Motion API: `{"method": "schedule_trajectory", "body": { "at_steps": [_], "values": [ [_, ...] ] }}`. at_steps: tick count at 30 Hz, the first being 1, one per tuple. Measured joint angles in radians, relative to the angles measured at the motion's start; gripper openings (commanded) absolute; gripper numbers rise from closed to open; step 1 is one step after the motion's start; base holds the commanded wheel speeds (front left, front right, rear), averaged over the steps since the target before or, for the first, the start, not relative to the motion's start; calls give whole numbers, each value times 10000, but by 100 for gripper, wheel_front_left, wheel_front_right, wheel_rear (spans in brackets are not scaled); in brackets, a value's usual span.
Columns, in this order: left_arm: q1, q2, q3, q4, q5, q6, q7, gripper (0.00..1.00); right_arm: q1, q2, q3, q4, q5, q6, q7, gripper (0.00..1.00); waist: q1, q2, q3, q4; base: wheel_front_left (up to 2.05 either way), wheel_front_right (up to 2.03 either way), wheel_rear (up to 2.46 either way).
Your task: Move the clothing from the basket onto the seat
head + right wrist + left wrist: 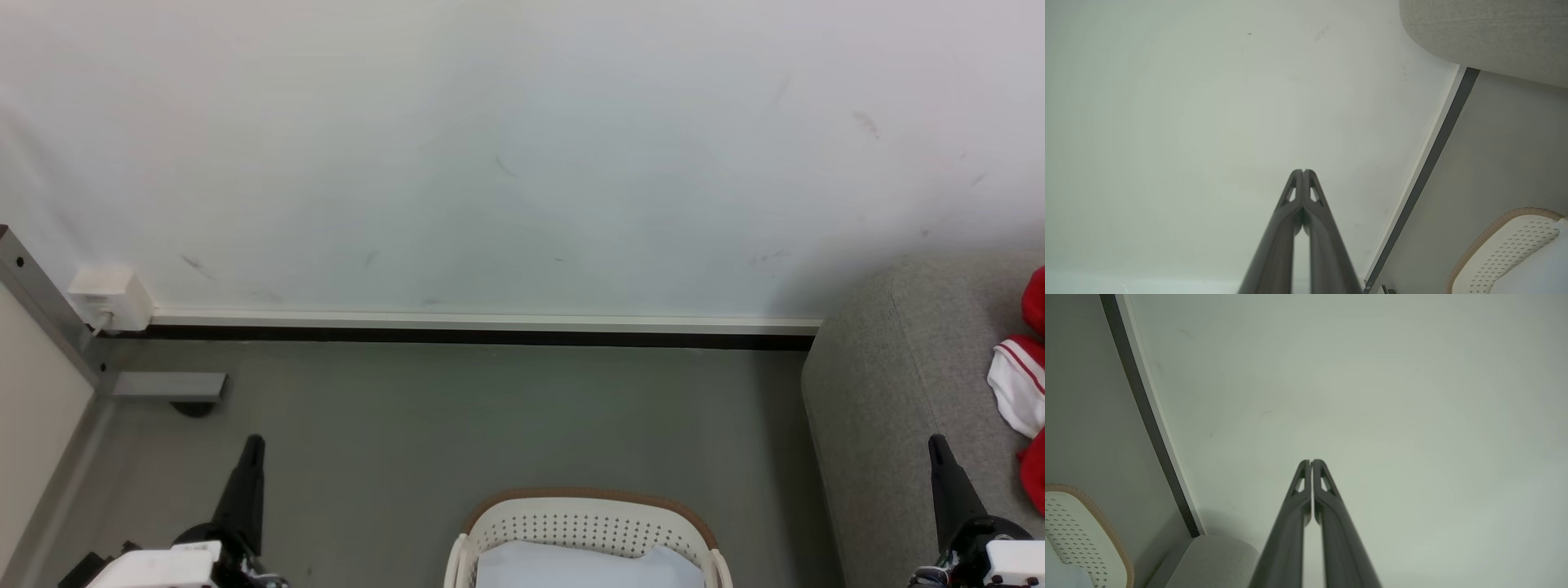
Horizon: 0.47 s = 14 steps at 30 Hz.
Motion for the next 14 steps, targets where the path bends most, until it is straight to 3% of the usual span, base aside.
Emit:
{"method": "schedule_trajectory", "body": {
  "at_steps": [14],
  "values": [
    [0,0,0,0,0,0,0,0,0,2,-2,0,-15,0,0,0,0,0,0,0,0,0,0]
  ]
}}
